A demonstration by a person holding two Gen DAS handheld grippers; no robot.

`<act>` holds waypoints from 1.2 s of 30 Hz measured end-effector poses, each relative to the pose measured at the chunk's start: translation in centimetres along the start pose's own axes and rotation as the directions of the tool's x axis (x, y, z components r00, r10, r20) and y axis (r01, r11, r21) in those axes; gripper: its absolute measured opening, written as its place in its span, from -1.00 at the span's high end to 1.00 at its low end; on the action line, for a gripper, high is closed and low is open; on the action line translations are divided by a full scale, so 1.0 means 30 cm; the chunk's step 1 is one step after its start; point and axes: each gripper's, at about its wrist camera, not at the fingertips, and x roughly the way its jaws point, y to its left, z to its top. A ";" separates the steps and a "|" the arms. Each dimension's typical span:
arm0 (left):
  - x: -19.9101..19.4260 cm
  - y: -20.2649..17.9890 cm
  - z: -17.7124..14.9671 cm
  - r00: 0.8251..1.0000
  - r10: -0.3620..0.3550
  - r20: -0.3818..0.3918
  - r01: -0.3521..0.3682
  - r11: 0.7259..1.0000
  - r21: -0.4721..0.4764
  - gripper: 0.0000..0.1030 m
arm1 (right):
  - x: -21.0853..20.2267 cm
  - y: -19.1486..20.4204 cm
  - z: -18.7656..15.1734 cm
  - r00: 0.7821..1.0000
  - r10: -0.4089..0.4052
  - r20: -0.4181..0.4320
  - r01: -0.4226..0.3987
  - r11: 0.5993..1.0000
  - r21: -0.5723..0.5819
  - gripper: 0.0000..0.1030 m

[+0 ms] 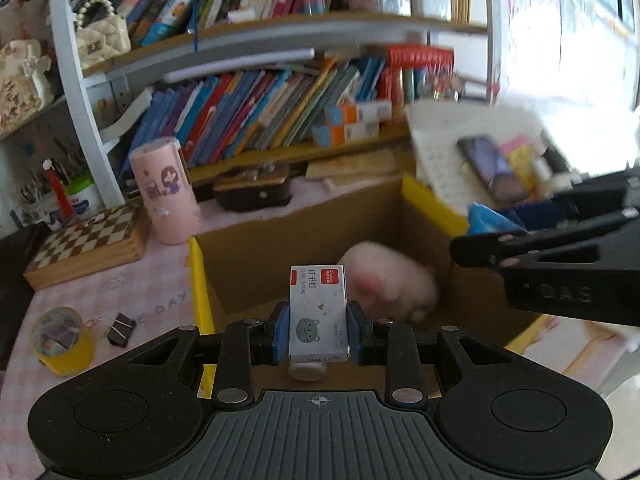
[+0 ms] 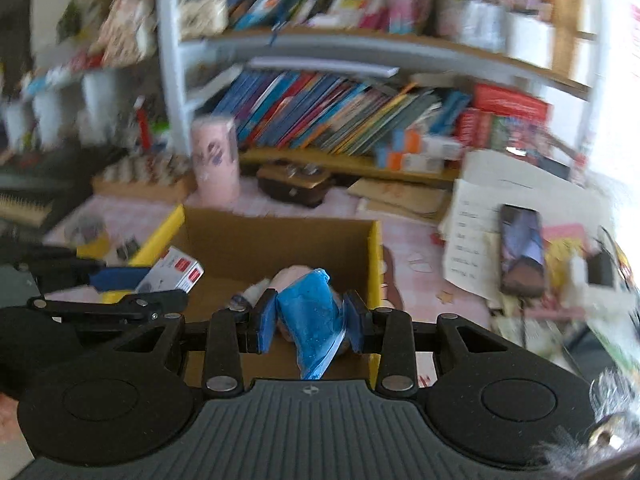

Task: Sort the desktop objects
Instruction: 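Lower the white box and blue item into the yellow box and open both tools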

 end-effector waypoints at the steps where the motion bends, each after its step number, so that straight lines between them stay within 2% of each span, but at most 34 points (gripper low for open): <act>1: 0.020 -0.004 -0.002 1.000 0.005 -0.015 -0.005 1.000 0.011 0.45 | 0.033 0.003 0.004 1.000 0.003 -0.018 -0.004 0.999 -0.034 0.36; 7: 0.096 -0.043 -0.037 0.996 0.024 -0.087 -0.017 0.997 0.074 0.45 | 0.170 0.023 -0.010 0.993 0.021 -0.120 -0.041 0.984 -0.171 0.36; 12: 0.115 -0.044 -0.038 0.994 0.019 -0.110 -0.013 0.999 0.050 0.45 | 0.252 0.029 -0.046 0.975 0.057 -0.215 -0.102 0.974 -0.204 0.36; 17: 0.154 0.000 -0.035 0.981 -0.056 -0.186 0.046 0.997 -0.057 0.45 | 0.285 0.052 -0.045 0.963 0.071 -0.259 -0.146 0.948 -0.283 0.35; 21: 0.173 0.023 -0.051 0.971 -0.095 -0.221 0.064 0.988 -0.142 0.45 | 0.323 0.056 -0.042 0.941 0.103 -0.323 -0.194 0.945 -0.262 0.35; 26: 0.177 0.028 -0.051 0.966 -0.097 -0.238 0.060 0.985 -0.161 0.45 | 0.359 0.055 -0.038 0.917 0.125 -0.379 -0.222 0.948 -0.226 0.35; 30: 0.153 0.025 -0.052 0.974 -0.069 -0.217 0.032 0.985 -0.169 0.43 | 0.339 0.051 -0.038 0.929 0.126 -0.349 -0.214 0.951 -0.224 0.30; 33: 0.102 0.038 -0.052 0.986 -0.062 -0.154 0.032 0.981 -0.192 0.33 | 0.294 0.042 -0.036 0.950 0.131 -0.283 -0.194 0.959 -0.208 0.22; 34: 0.079 0.043 -0.051 0.990 -0.060 -0.127 0.034 0.980 -0.196 0.26 | 0.269 0.039 -0.033 0.959 0.131 -0.251 -0.184 0.962 -0.201 0.15; 36: 0.026 0.054 -0.047 0.997 -0.021 -0.073 0.006 0.980 -0.198 -0.15 | 0.221 0.024 -0.022 0.973 0.130 -0.193 -0.166 0.968 -0.187 0.05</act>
